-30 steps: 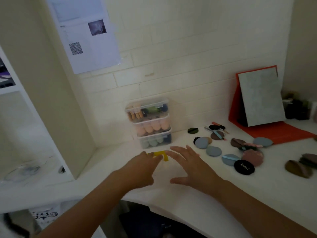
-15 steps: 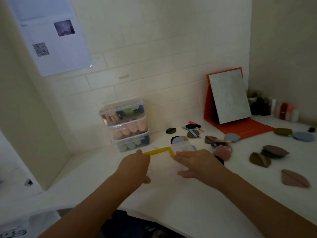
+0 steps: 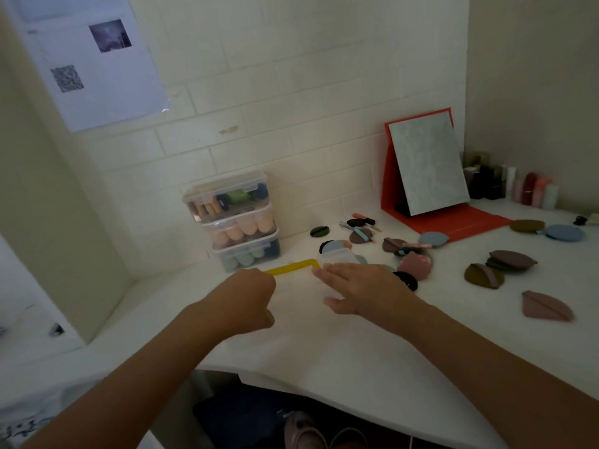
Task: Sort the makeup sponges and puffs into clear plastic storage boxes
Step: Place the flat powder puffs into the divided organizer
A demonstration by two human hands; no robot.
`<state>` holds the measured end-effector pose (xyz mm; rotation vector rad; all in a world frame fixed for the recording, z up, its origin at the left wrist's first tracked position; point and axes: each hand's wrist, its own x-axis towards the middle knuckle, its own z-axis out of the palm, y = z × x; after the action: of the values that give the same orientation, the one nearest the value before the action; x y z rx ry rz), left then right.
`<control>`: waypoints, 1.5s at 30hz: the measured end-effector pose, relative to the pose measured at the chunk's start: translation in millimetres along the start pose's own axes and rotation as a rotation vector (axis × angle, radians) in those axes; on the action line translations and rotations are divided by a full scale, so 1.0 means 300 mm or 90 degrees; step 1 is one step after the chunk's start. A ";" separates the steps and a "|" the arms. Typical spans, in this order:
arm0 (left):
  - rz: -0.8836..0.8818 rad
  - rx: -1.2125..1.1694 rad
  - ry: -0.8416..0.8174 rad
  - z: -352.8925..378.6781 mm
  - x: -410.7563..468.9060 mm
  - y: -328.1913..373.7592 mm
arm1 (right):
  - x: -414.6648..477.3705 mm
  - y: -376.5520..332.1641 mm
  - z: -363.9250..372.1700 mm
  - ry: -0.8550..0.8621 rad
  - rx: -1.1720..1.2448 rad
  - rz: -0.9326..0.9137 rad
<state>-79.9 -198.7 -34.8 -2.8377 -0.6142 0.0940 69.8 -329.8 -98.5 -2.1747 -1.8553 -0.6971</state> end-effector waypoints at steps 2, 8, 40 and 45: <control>0.003 -0.011 -0.002 -0.011 0.000 -0.009 | -0.010 0.016 0.034 0.106 0.070 -0.001; 0.013 -0.085 0.032 -0.068 0.007 -0.061 | -0.028 0.051 0.086 0.139 0.285 0.165; 0.008 -0.384 0.022 0.200 -0.037 -0.193 | 0.202 0.142 0.158 -0.108 0.250 0.306; 0.008 -0.426 0.025 0.203 -0.019 -0.218 | 0.358 0.167 0.209 -0.306 0.147 0.295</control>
<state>-118.2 -130.2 -78.0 -3.4697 -0.7288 -0.2041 143.1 -217.5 -94.7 -2.6181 -1.4105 0.1350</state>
